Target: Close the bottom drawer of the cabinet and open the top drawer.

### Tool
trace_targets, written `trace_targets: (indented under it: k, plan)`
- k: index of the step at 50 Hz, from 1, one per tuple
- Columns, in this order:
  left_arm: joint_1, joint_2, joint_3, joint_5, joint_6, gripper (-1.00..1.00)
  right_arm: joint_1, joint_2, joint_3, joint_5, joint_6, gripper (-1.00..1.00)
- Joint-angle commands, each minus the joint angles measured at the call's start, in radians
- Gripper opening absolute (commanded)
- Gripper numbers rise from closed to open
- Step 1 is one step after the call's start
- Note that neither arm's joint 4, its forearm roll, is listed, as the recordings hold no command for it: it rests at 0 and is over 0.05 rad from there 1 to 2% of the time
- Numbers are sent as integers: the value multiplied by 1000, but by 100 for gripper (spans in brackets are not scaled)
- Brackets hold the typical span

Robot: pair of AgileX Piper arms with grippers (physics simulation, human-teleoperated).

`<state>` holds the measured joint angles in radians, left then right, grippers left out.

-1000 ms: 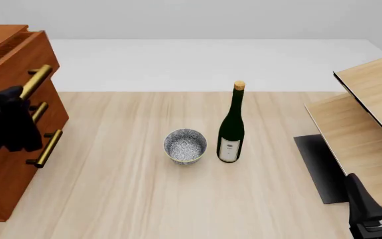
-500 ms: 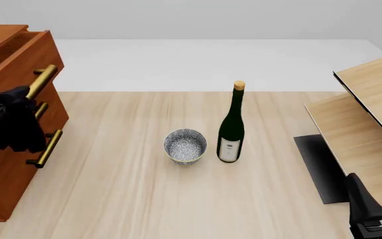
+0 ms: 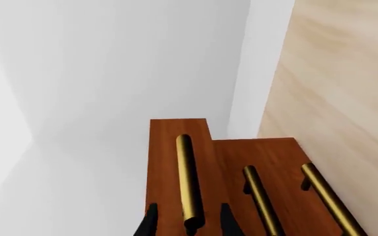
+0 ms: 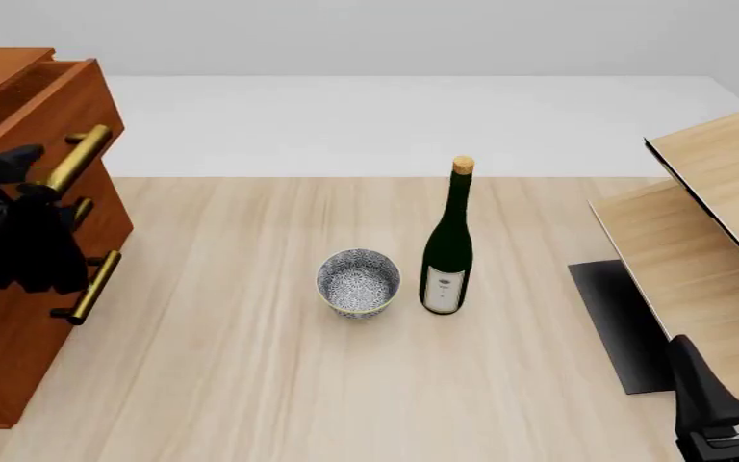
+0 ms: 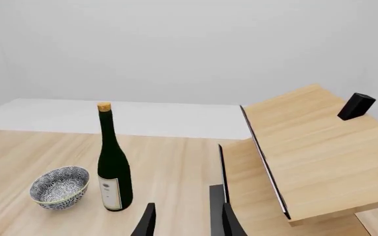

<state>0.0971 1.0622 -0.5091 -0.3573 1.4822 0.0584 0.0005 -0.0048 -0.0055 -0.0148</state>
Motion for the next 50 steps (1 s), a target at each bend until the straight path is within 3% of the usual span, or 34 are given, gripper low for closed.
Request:
trace_targets:
  k: [1, 20, 23, 25, 26, 50]
  plan:
    - [7, -13, -3, -10, 4, 100, 1, 0, 2, -1, 0, 100]
    - [-2, -20, -20, 18, -12, 100, 1, 0, 2, -2, 2, 100]
    - [-28, -26, -61, 86, -68, 100, 1, 0, 2, -2, 3, 100]
    - [-21, -28, -42, 63, -48, 100, 1, 0, 2, -2, 3, 100]
    - [-36, -29, -65, 100, -80, 100, 2, 0, 2, -2, 3, 100]
    - [-46, -14, -44, 86, -94, 100, 0, 0, 1, -1, 3, 100]
